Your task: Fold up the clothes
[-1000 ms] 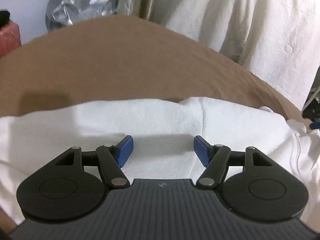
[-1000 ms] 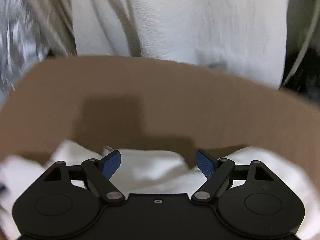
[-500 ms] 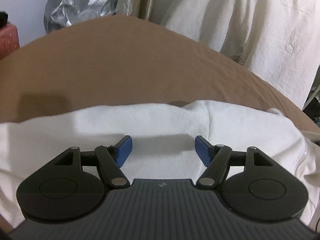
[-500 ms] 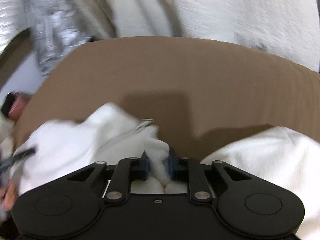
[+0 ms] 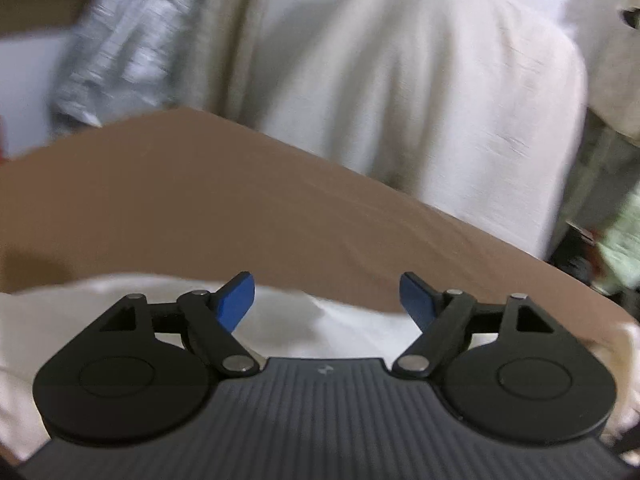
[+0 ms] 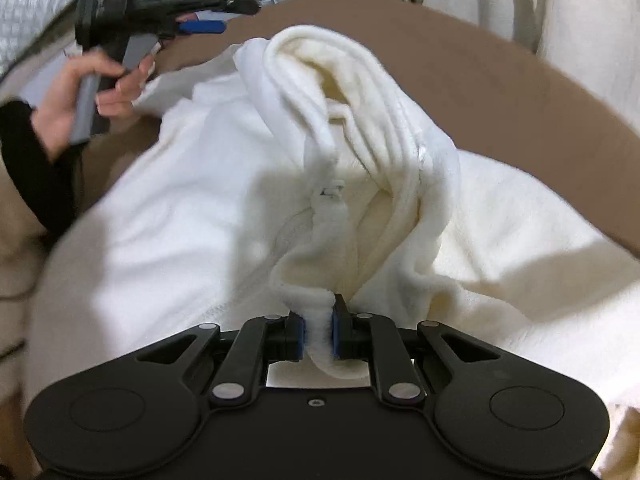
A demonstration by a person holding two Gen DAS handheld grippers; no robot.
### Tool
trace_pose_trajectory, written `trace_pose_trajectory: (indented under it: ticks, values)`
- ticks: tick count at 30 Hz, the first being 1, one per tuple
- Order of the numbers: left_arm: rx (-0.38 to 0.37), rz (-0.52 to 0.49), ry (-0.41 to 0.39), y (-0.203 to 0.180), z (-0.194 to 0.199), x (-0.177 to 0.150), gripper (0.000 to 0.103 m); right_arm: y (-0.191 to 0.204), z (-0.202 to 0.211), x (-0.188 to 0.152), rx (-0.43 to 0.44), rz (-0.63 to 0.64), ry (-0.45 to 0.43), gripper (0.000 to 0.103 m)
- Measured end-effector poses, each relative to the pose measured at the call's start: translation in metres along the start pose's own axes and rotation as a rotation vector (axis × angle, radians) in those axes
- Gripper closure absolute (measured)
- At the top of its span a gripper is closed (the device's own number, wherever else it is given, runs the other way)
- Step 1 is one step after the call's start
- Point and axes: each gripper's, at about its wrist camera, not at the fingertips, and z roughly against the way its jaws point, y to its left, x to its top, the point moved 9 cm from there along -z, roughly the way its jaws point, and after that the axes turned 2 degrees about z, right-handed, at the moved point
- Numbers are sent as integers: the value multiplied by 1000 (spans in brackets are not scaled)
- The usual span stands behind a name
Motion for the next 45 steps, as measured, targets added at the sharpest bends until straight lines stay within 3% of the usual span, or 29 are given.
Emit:
trace_pose_trajectory:
  ticks: [7,10,12,16,21,25,27,28,29,32,35,39,42,43,44,45]
  values:
    - [-263,84,197,-59,-20,-43,23,16,3,2,-74,88,-5,86]
    - [-326,64,228,-82,-21,-58,17,16,4,1,-59,73,-12,86]
    - [-308,9,247,-88,-28,-69,9,13,6,0,-46,42,-27,86]
    - [-213,3,285,-81,-41,-85,14,14,12,0,-54,30,-38,86]
    - [-168,-7,283,-76,-43,-87,14,22,27,16,-98,43,-45,77]
    - [-82,-91,299,-73,-42,-89,43,31,21,9,-87,67,17,71]
    - [6,-166,271,-68,-38,-83,60,38,22,1,-66,88,55,67]
    - [54,-205,252,-64,-35,-79,78,42,23,-2,-38,92,77,66]
    - [102,-245,233,-61,-32,-75,89,44,25,-4,-17,86,100,69]
    - [81,-207,224,-51,-32,-66,89,37,47,12,-109,48,9,70]
    - [5,-111,261,-47,-33,-68,89,20,70,34,-115,-84,-137,69]
    - [-15,-179,209,-65,-25,-66,88,-7,47,34,-216,-179,-84,69]
    - [-99,-168,167,-82,-14,-60,67,-21,23,22,-259,-253,-40,64]
    - [-115,-164,153,-86,-12,-59,48,-25,14,17,-286,-274,-18,58]
    - [-131,-161,140,-89,-10,-57,33,-28,5,12,-313,-283,7,58]
    - [-140,-161,133,-92,-9,-57,30,-28,-4,7,-341,-278,36,59]
